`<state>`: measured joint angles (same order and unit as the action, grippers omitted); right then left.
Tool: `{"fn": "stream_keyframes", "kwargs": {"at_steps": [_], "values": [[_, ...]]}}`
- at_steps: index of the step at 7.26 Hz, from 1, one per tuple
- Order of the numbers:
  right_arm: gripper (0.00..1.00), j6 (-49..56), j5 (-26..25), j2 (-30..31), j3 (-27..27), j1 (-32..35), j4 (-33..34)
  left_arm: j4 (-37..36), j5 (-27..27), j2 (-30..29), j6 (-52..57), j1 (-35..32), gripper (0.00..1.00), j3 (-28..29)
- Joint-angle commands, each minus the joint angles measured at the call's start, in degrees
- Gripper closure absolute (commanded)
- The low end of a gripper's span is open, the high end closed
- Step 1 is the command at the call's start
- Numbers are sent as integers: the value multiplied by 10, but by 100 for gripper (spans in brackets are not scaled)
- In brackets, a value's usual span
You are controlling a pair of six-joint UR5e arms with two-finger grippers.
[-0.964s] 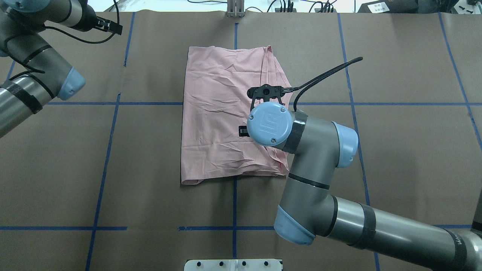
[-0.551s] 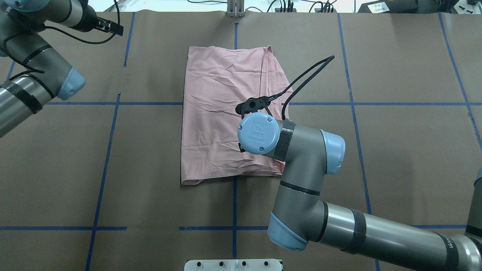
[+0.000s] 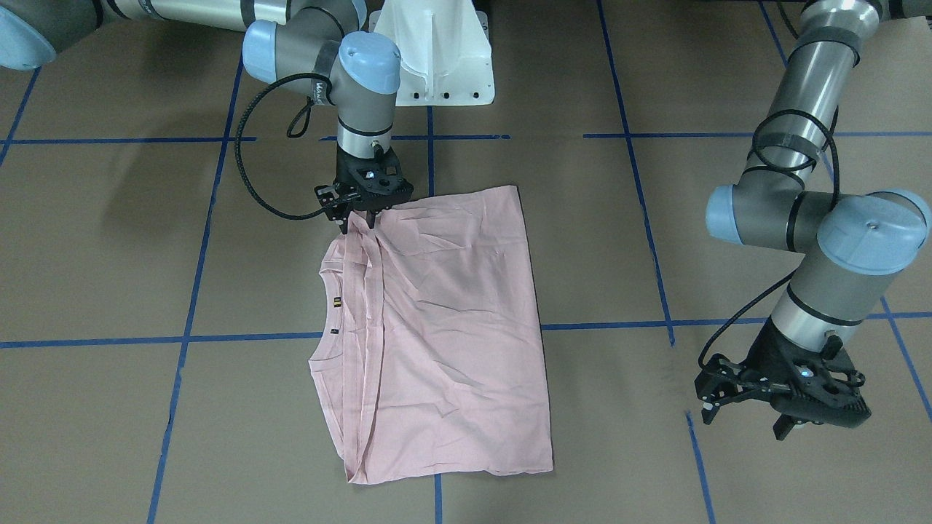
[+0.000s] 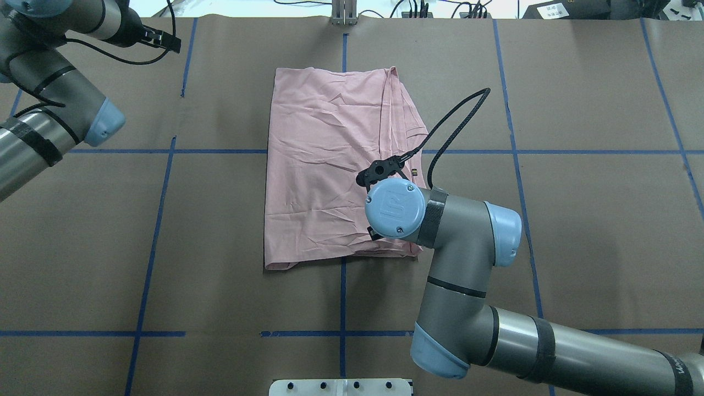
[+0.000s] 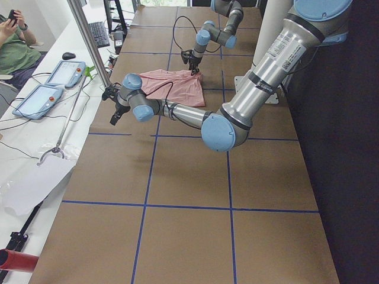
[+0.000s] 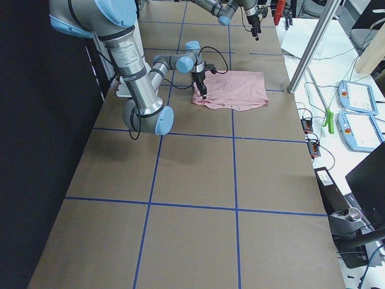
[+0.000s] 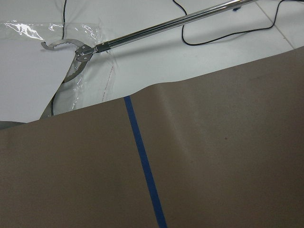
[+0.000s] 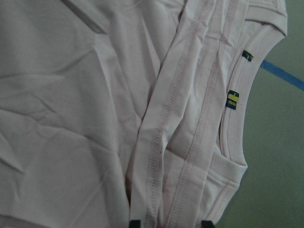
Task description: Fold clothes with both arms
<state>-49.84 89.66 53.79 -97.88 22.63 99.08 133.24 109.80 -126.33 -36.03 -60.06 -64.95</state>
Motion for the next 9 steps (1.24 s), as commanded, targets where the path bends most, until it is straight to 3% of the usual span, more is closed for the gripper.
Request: {"fn": "stream_keyframes", "kwargs": {"at_steps": [1, 3, 9], "values": [[49, 1, 4, 4, -21, -16, 21, 0, 0, 0, 0, 0, 0, 0], [67, 1, 3, 6, -18, -26, 22, 1, 0, 0, -1, 0, 0, 0], [67, 37, -1, 4, -13, -12, 19, 1, 1, 0, 0, 4, 0, 0]]}}
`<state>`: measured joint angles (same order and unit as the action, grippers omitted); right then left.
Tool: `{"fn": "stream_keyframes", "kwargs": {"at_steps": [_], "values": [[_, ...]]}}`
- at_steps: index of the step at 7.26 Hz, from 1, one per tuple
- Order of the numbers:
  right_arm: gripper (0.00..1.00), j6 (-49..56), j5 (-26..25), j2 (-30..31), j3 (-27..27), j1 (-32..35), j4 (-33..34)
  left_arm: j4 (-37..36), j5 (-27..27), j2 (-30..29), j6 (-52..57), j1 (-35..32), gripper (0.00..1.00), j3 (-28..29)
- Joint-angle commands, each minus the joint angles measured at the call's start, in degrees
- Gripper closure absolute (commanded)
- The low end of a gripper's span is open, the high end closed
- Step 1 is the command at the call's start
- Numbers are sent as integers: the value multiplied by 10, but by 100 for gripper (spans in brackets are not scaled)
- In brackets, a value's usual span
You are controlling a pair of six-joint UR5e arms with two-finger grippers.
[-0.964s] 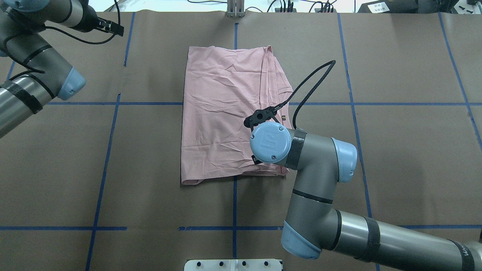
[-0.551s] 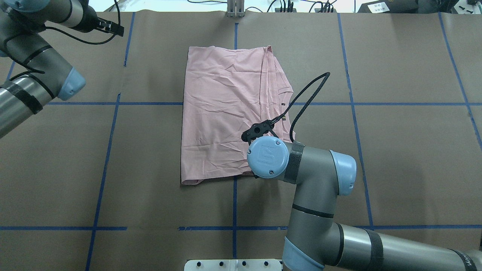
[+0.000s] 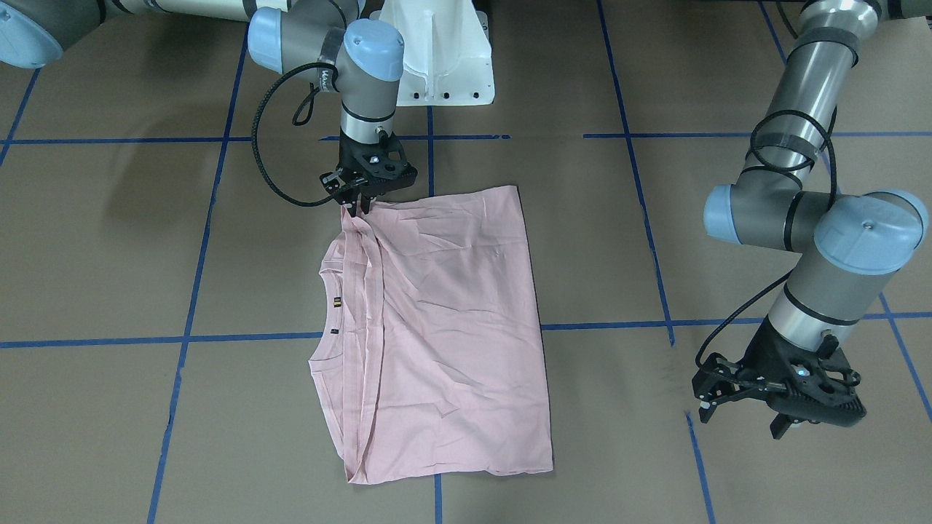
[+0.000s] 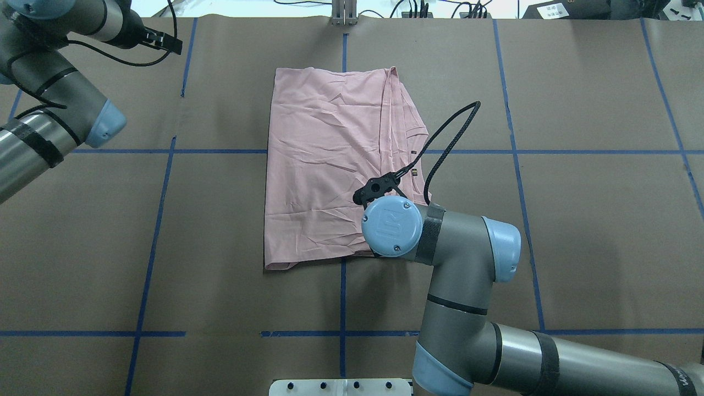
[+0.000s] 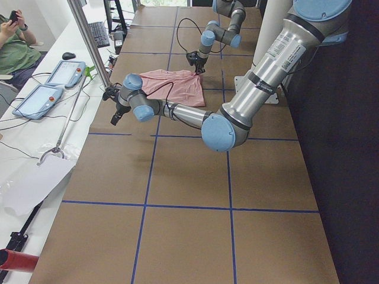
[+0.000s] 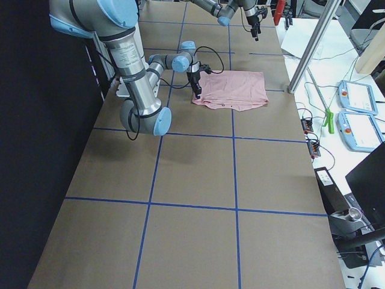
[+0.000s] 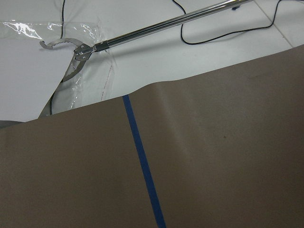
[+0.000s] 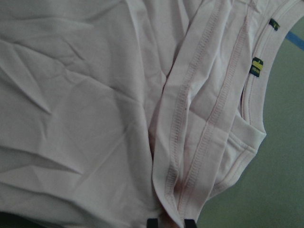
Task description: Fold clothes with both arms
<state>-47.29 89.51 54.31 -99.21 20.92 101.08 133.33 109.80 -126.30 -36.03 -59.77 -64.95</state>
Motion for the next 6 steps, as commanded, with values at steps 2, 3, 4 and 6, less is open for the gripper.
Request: {"fn": "stream_keyframes", "kwargs": {"at_steps": [2, 3, 4, 6], "values": [[65, 10, 2, -3, 2, 4, -1, 0, 1, 0, -1, 3, 0, -1], [65, 10, 2, -3, 2, 2, 0, 1, 1, 0, -1, 3, 0, -1], [65, 8, 2, -3, 4, 0, 0, 1, 1, 0, -1, 3, 0, -1], [66, 5, 0, -6, 11, -1, 1, 1, 1, 0, -1, 3, 0, -1]]}}
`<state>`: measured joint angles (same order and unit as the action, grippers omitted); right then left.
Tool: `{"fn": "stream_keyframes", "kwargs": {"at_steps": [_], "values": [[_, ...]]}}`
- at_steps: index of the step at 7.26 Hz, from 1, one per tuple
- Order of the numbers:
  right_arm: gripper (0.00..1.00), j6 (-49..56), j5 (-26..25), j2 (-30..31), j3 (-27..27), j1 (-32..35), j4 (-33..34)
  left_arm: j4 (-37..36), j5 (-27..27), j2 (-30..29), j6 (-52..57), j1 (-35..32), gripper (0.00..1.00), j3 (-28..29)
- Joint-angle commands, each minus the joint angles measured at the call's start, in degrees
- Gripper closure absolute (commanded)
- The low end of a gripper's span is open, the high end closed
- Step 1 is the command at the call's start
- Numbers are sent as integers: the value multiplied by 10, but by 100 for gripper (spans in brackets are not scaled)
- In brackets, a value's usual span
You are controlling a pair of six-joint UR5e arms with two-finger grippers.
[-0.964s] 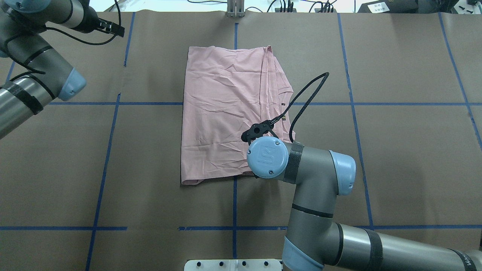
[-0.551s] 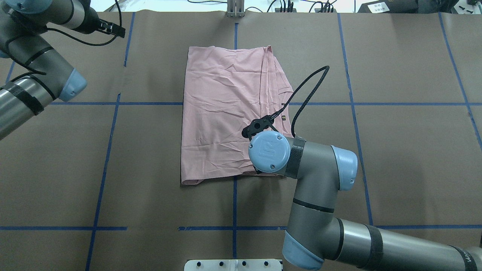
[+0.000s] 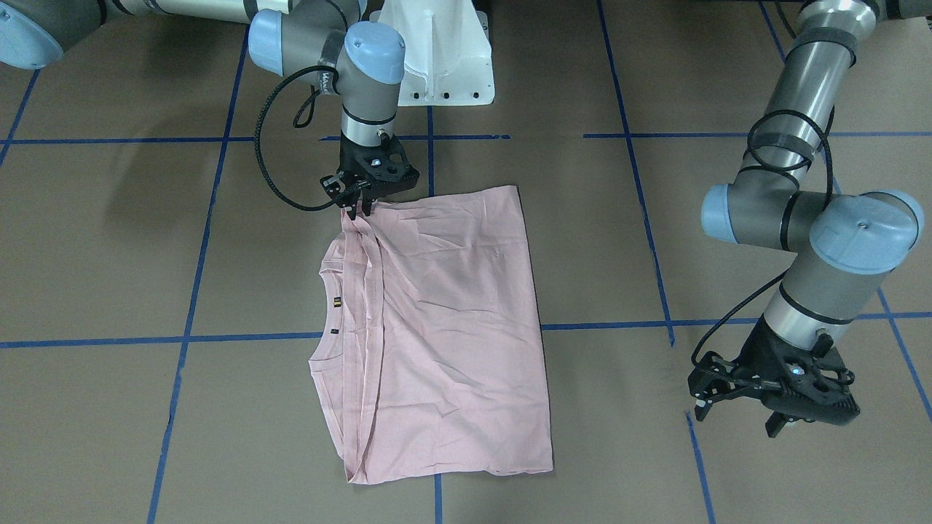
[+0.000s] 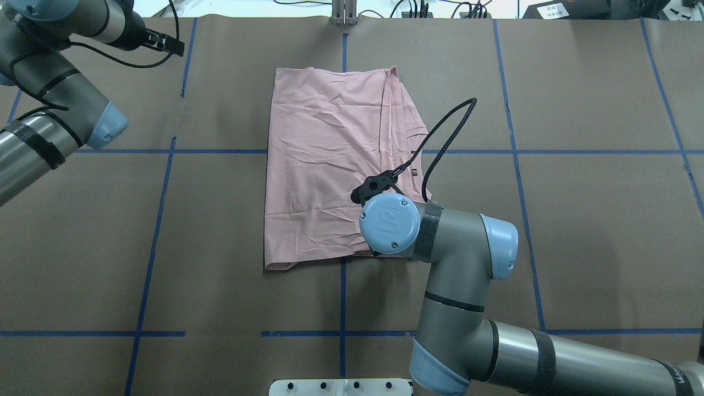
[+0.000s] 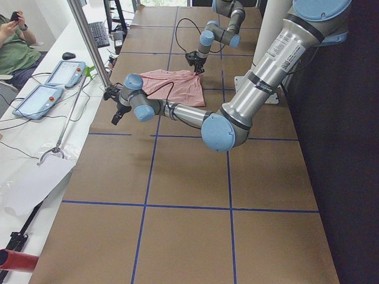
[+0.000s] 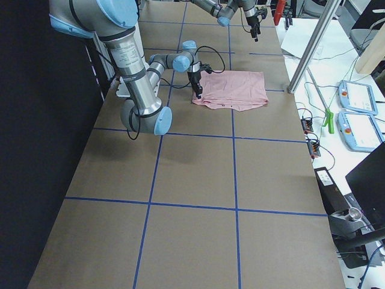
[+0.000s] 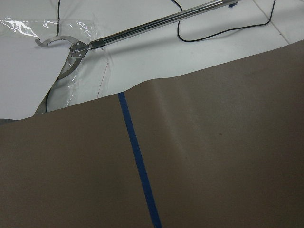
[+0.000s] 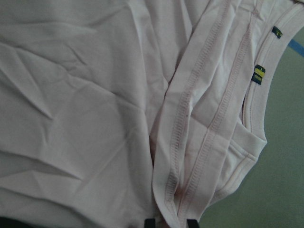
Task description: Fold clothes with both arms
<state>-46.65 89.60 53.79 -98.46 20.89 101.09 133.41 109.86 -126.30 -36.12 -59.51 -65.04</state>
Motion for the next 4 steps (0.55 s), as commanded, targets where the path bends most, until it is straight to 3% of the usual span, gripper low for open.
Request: {"fn": "stream_keyframes", "kwargs": {"at_steps": [1, 2, 4], "values": [[66, -1, -3, -2, 10, -1, 0, 0, 0, 0, 0, 0, 0, -1], [68, -1, -3, -3, 11, -2, 0, 0, 0, 0, 0, 3, 0, -5], [100, -1, -5, -2, 12, -1, 1, 0, 0, 0, -20, 10, 0, -6]]}}
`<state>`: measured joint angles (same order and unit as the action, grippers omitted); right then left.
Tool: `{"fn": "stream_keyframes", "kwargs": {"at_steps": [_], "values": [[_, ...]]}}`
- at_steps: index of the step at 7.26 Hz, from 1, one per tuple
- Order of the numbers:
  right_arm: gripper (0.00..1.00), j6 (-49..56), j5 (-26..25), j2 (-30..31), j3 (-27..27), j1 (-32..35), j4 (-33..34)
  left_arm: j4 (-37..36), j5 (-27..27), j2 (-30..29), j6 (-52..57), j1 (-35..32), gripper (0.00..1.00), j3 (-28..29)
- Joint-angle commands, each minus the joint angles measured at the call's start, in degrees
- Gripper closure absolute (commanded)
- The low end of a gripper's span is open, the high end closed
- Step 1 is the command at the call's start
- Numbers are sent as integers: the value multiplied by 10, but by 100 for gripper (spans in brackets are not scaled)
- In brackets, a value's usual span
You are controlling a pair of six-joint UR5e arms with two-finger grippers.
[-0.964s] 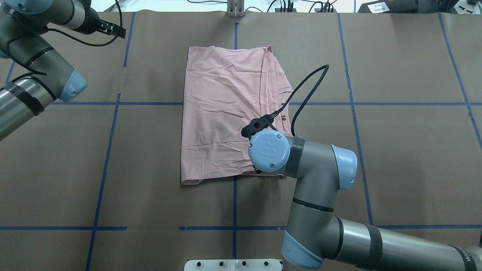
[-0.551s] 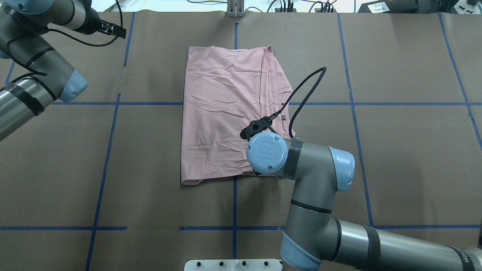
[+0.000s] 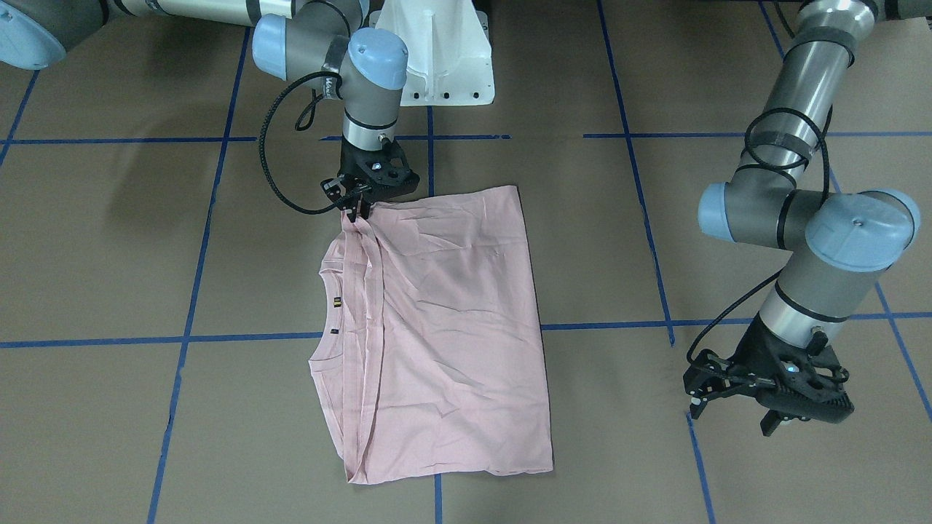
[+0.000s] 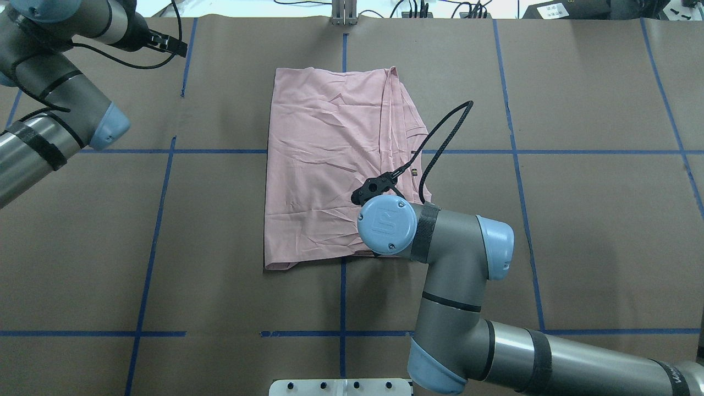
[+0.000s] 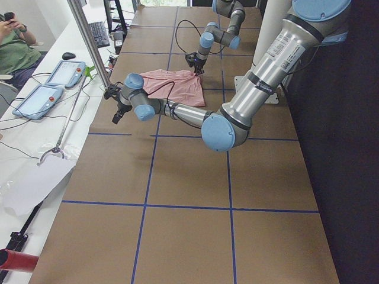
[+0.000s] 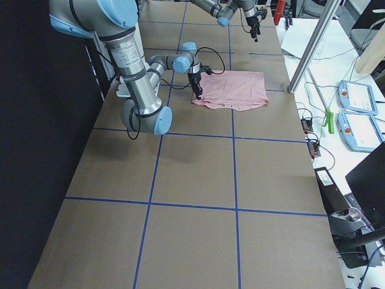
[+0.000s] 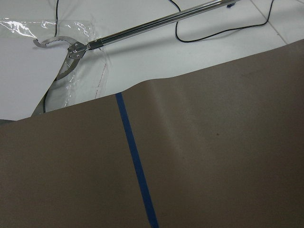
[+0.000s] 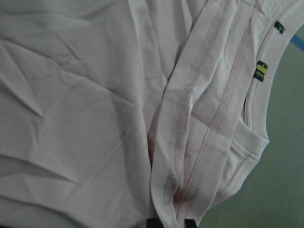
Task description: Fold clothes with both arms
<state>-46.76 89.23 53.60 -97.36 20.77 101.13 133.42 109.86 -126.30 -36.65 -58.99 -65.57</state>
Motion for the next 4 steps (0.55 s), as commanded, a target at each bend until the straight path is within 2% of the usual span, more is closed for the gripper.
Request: {"fn": "stream_keyframes", "kwargs": {"at_steps": [1, 4], "values": [[100, 0, -2, 0, 0, 1, 1, 0, 0, 0, -18, 10, 0, -4], [100, -4, -1, 18, -29, 11, 3, 0, 0, 0, -20, 12, 0, -10]]}}
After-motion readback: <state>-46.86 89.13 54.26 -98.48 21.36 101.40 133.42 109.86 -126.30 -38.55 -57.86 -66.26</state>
